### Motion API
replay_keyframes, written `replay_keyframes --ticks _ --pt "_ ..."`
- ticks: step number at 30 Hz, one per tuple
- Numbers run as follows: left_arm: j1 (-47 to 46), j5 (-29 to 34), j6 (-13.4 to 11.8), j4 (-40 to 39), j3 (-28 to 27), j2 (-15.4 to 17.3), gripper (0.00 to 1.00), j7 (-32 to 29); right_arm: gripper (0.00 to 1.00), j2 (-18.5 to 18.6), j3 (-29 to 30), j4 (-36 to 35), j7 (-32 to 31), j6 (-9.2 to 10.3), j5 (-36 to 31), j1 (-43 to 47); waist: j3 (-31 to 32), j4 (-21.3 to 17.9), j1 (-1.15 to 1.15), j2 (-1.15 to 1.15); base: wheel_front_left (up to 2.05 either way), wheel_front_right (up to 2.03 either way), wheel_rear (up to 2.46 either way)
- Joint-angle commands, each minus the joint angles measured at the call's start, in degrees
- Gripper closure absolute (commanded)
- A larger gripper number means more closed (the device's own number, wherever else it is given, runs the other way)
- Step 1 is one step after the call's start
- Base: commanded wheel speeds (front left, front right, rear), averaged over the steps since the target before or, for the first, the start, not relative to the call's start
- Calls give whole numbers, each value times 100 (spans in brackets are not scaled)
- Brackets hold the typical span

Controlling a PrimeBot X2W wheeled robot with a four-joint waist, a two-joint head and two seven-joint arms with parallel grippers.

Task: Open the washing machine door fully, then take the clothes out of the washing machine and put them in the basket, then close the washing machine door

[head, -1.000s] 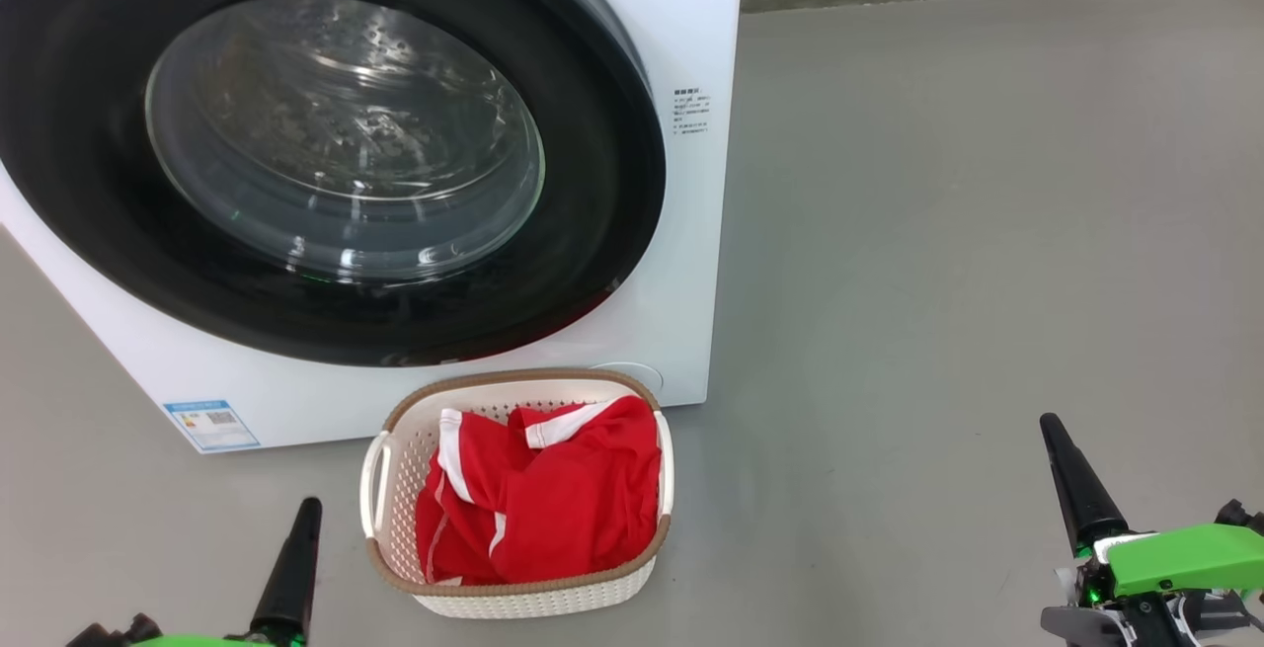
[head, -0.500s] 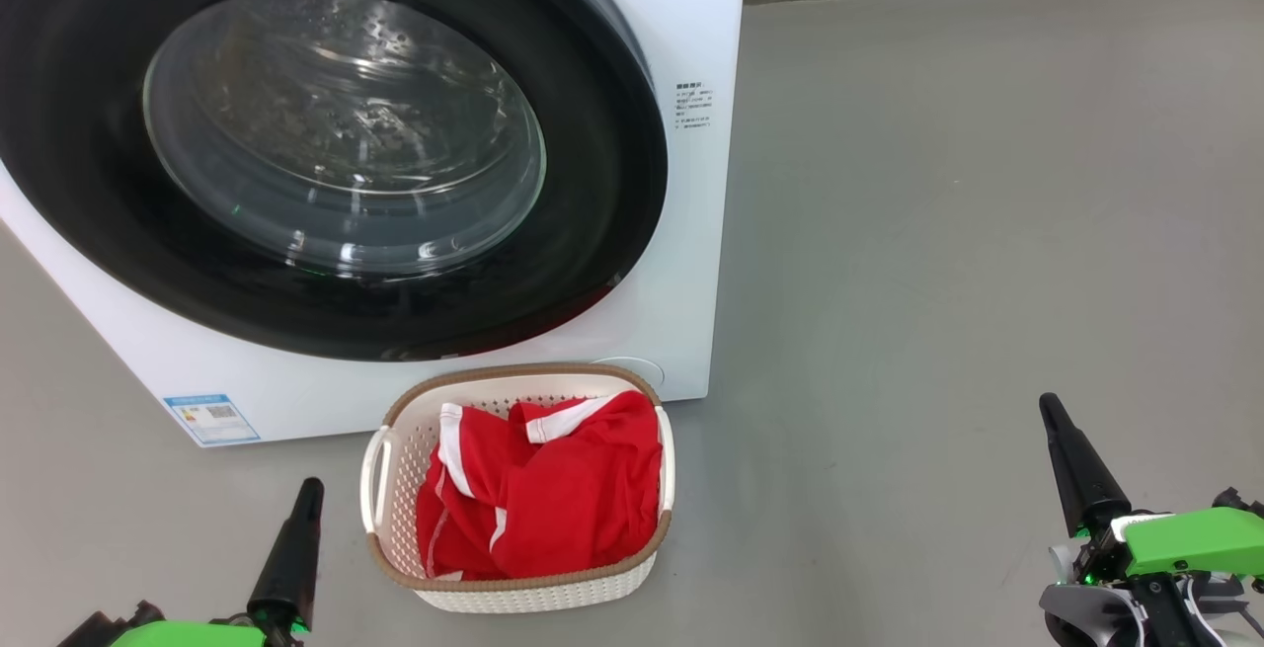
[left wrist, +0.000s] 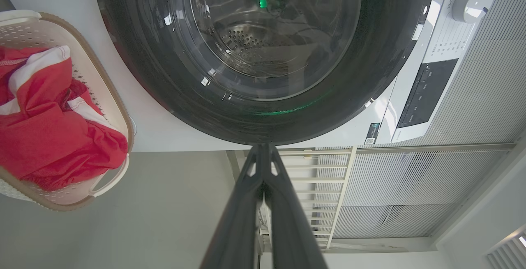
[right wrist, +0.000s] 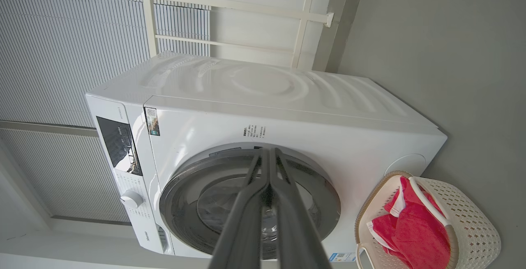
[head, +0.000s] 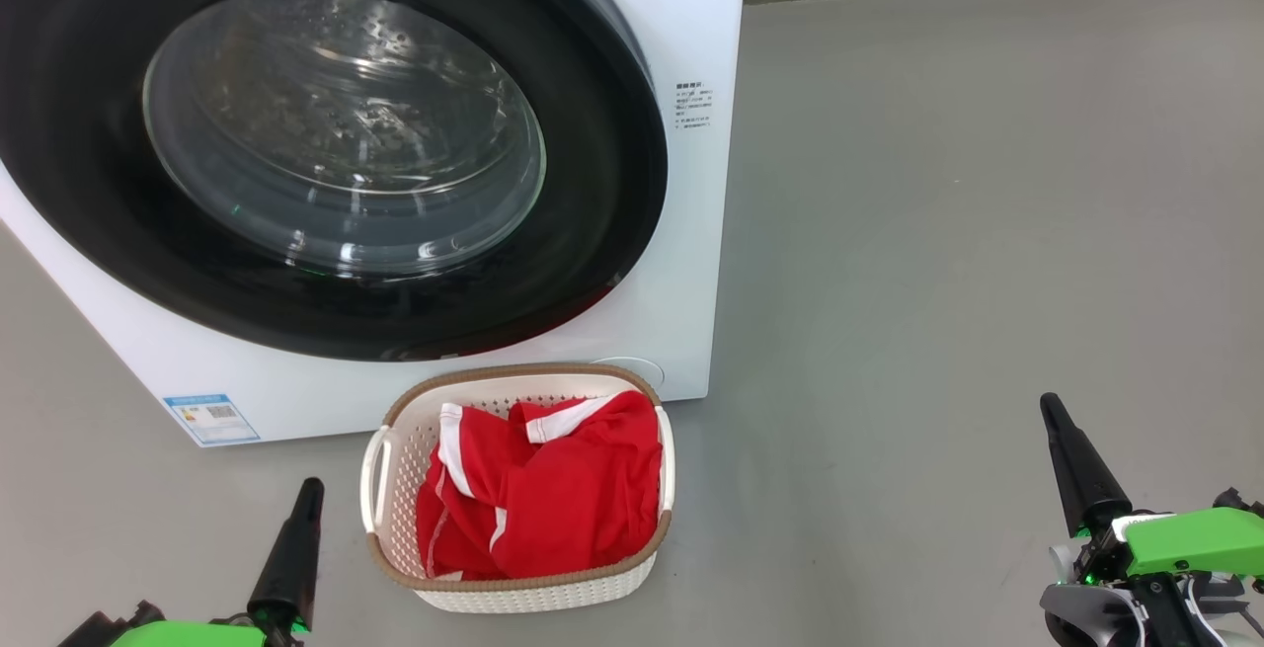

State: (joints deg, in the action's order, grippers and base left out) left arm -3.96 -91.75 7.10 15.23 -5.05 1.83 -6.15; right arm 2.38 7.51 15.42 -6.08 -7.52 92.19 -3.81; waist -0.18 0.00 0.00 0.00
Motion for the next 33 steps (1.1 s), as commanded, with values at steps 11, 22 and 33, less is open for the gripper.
replay_keyframes --ticks 11,22,33 --pt "-223 -41 39 -119 -148 105 100 -35 100 50 -98 -140 -41 3 -3 -237 0 0 0 0 0 0 0" --pt "-223 -41 39 -119 -148 105 100 -34 100 50 -98 -140 -41 3 -3 -237 0 0 0 0 0 0 0" --pt "-223 -41 39 -119 -147 105 100 -34 100 50 -98 -140 -41 3 -3 -237 0 0 0 0 0 0 0"
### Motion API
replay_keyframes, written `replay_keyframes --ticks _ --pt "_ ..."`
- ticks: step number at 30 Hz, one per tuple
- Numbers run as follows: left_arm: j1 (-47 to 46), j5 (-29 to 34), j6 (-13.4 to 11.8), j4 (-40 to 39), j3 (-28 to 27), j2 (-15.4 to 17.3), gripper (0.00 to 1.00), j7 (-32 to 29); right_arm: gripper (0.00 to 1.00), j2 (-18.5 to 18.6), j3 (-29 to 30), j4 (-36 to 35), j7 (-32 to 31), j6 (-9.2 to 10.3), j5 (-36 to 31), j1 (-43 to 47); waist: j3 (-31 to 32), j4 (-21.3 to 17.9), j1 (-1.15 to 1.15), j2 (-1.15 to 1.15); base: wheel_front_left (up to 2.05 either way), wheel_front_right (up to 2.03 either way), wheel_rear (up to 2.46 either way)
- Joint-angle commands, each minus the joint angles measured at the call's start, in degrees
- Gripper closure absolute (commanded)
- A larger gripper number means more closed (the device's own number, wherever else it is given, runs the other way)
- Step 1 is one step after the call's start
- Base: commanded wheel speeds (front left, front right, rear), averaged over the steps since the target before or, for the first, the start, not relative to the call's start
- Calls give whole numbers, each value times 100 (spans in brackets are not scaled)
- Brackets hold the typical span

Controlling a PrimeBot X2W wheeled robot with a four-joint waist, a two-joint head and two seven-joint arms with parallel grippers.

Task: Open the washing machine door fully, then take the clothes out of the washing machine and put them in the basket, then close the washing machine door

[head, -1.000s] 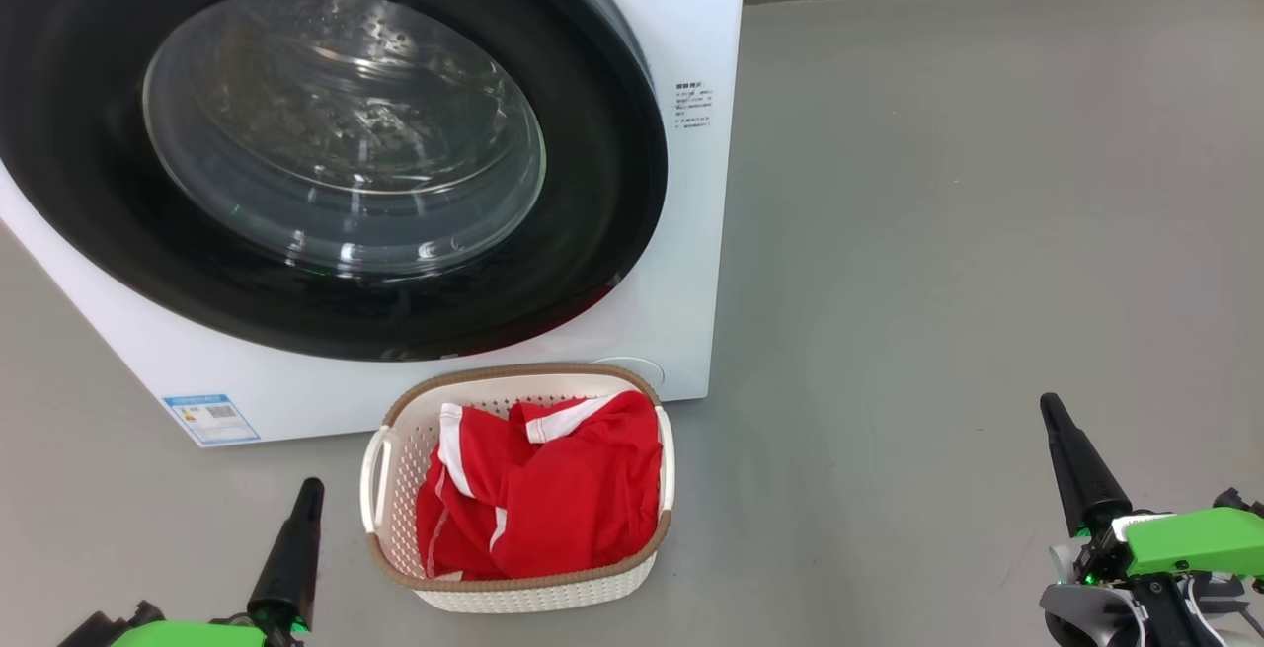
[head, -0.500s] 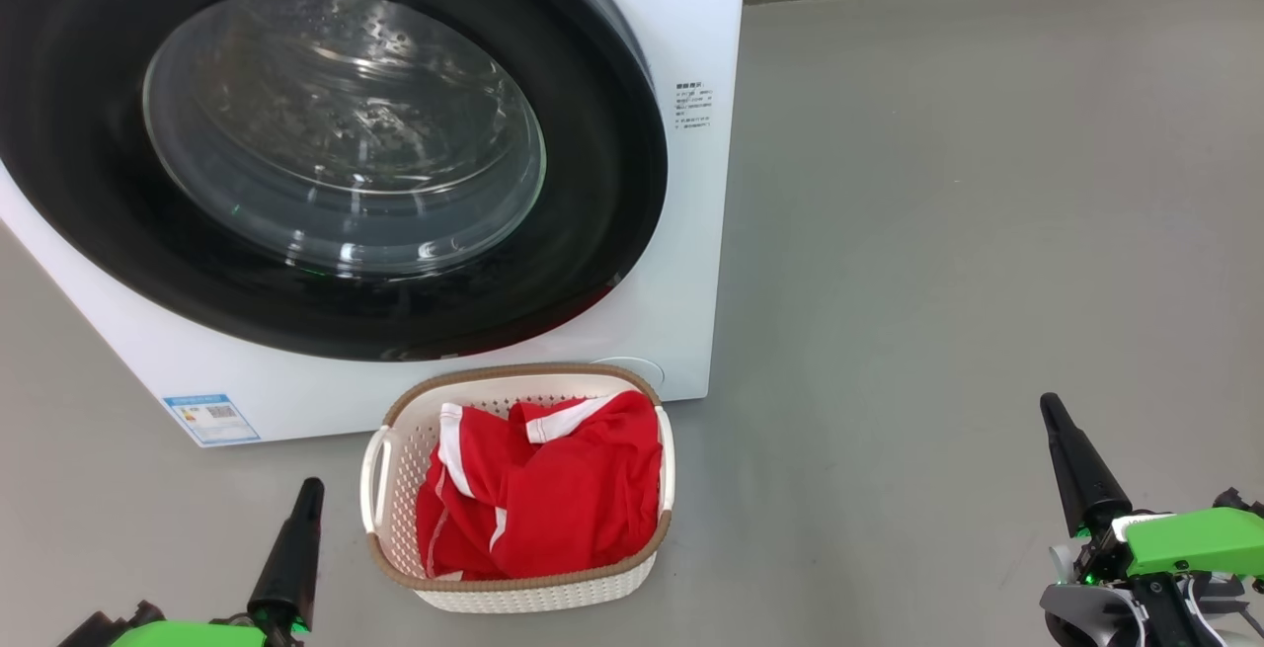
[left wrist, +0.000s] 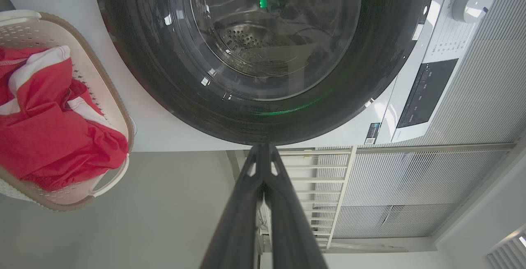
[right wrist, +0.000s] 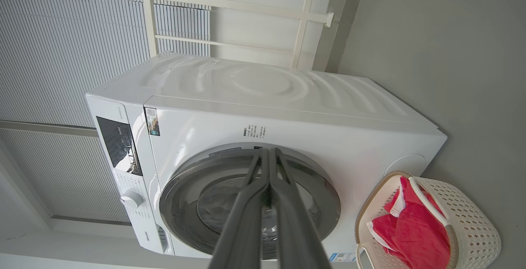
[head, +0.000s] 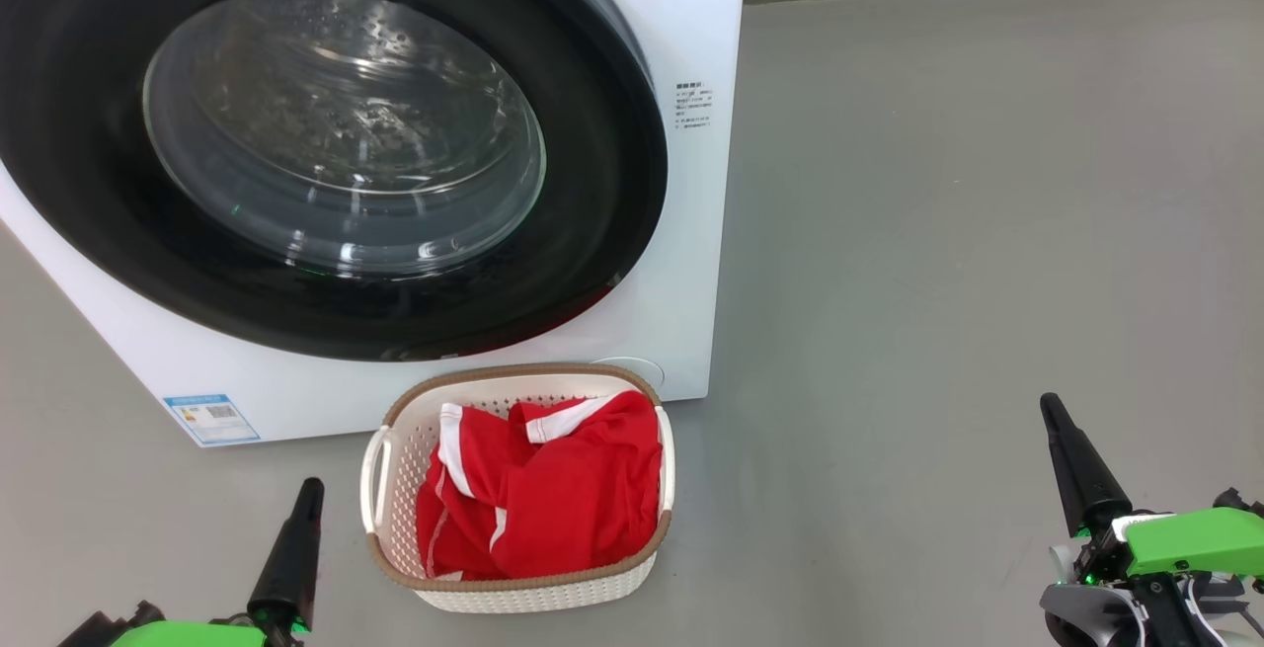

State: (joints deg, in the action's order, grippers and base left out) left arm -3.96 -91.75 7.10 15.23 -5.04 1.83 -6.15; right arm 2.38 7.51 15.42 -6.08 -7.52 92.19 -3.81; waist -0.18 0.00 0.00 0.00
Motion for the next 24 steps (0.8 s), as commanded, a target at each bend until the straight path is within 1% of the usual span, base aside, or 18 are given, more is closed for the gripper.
replay_keyframes --ticks 1,24 --pt "-223 -41 39 -119 -148 105 100 -34 100 50 -98 -140 -41 3 -3 -237 0 0 0 0 0 0 0" --pt "-223 -42 39 -119 -148 105 100 -34 100 50 -99 -140 -41 3 -3 -237 0 0 0 0 0 0 0"
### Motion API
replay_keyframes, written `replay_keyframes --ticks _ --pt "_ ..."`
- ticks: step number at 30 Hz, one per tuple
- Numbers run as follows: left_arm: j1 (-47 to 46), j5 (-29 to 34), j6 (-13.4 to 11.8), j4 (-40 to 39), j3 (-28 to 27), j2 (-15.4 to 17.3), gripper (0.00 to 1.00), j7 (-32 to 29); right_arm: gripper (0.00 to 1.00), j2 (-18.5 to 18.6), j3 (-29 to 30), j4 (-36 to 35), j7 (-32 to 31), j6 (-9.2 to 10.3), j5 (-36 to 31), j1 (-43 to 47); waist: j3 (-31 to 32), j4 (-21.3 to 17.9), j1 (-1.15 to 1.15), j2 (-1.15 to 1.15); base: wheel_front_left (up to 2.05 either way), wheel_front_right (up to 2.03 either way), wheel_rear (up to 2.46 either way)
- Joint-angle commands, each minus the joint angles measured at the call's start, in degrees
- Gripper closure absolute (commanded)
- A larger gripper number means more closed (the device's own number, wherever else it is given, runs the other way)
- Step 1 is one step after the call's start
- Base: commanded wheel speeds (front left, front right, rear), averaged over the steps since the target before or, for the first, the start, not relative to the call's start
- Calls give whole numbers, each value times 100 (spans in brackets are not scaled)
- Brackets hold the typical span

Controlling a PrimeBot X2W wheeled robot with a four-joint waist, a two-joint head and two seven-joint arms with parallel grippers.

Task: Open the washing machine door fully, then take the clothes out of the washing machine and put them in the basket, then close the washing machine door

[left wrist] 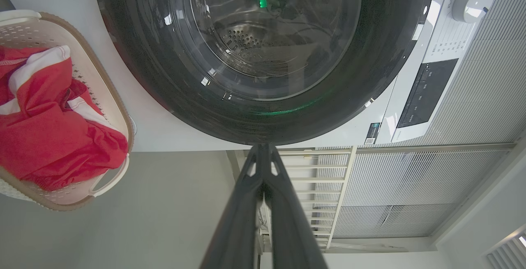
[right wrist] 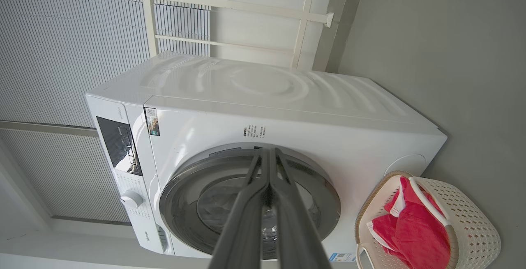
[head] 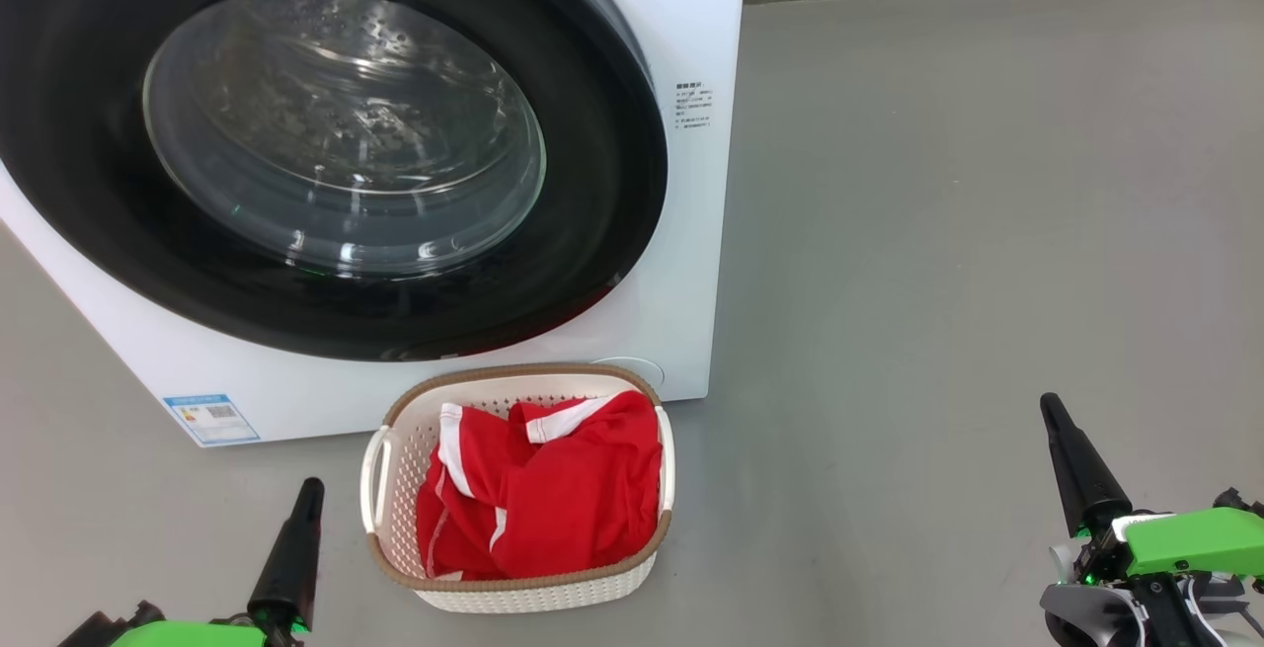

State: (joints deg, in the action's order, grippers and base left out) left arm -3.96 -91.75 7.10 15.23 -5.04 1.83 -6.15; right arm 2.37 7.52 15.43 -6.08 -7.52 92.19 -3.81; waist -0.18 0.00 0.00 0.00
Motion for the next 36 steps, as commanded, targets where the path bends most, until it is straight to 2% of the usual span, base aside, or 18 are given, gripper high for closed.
replay_keyframes --ticks 1,36 --pt "-223 -42 39 -119 -148 105 100 -34 100 51 -100 -141 -41 3 -3 -237 0 0 0 0 0 0 0" --pt "-223 -42 39 -120 -148 105 100 -34 100 51 -100 -141 -40 3 -2 -237 0 0 0 0 0 0 0"
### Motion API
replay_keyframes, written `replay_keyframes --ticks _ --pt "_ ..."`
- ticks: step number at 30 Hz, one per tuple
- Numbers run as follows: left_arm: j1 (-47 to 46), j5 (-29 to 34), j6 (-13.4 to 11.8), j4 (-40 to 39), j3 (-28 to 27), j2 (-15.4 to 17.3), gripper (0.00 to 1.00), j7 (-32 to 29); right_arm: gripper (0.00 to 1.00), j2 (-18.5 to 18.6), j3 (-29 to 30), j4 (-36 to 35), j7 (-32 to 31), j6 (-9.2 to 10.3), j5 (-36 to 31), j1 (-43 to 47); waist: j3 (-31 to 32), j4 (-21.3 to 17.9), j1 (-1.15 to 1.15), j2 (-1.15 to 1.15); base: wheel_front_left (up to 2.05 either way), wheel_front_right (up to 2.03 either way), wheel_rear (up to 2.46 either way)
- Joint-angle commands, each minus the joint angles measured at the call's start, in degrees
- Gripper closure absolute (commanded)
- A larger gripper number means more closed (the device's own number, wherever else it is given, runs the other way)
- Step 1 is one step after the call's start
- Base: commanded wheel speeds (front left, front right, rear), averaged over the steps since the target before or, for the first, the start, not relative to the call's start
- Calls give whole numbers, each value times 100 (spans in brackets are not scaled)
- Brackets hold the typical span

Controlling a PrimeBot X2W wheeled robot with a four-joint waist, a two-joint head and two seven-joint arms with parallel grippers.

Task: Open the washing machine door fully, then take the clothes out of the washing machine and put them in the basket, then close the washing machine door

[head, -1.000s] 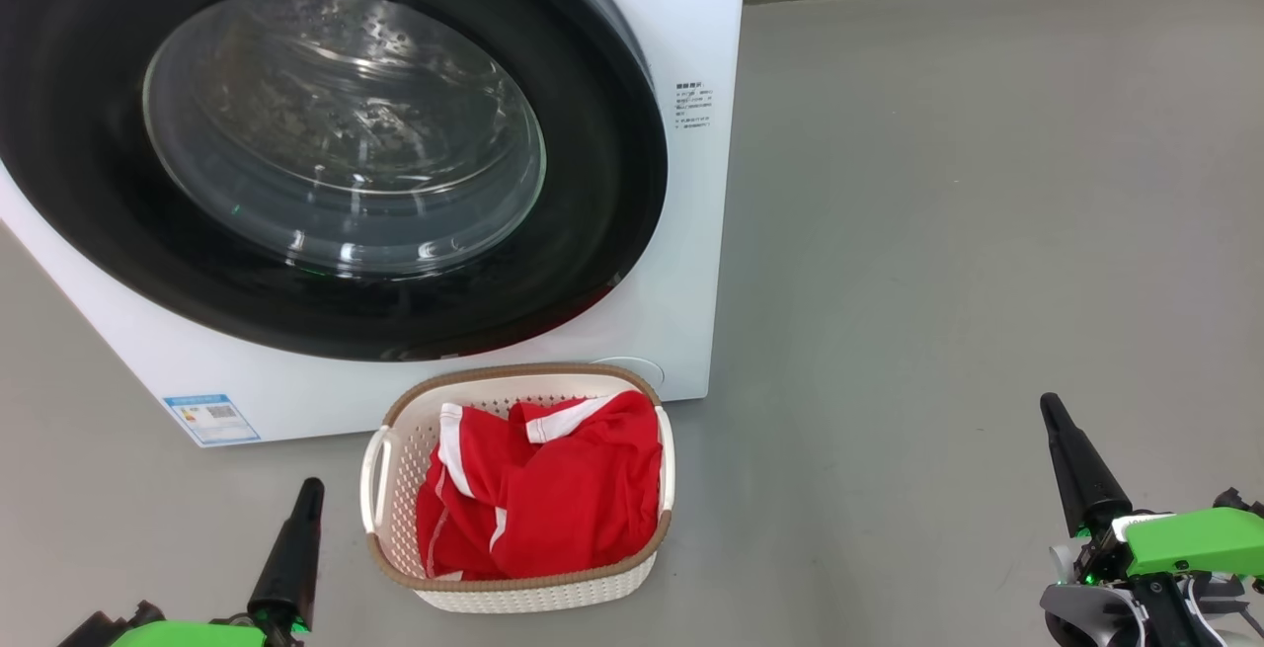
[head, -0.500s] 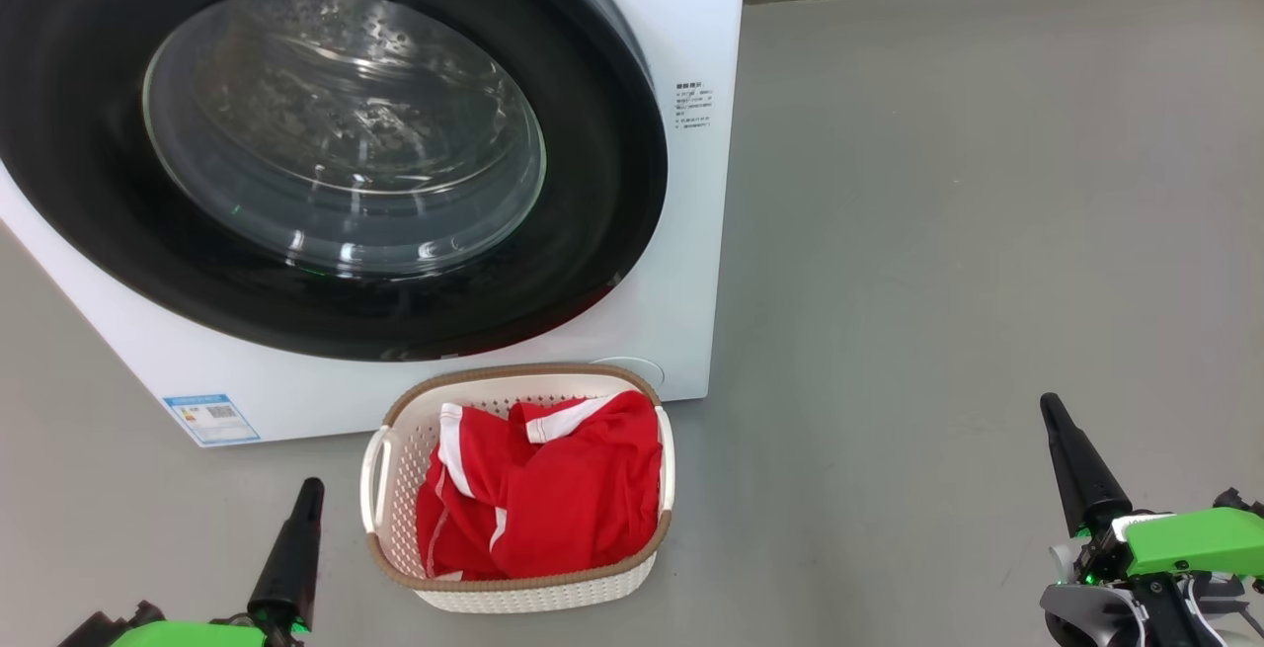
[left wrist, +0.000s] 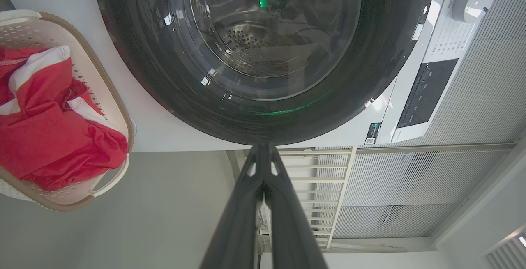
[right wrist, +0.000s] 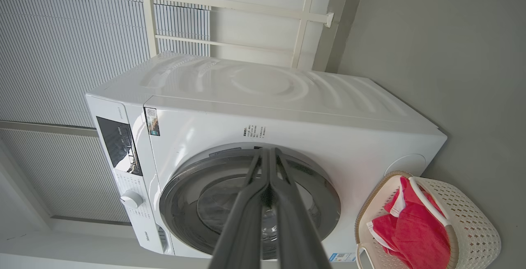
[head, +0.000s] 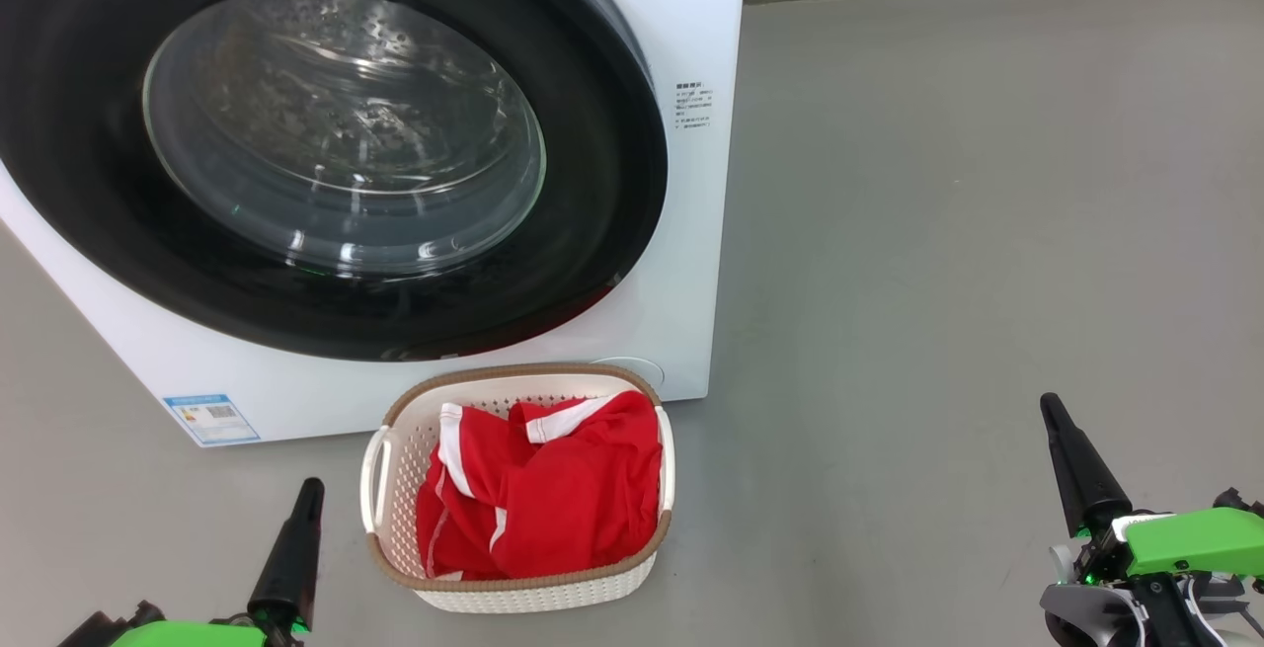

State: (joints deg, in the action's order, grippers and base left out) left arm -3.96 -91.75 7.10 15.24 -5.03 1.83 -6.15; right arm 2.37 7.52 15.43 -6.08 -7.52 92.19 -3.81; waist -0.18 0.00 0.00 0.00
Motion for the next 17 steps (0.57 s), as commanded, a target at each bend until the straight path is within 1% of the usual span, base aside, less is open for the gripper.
replay_keyframes --ticks 1,17 --pt "-223 -42 39 -121 -149 105 100 -34 100 51 -100 -141 -40 3 -2 -237 0 0 0 0 0 0 0" --pt "-223 -42 39 -121 -149 105 100 -33 100 51 -101 -141 -40 3 -2 -237 0 0 0 0 0 0 0"
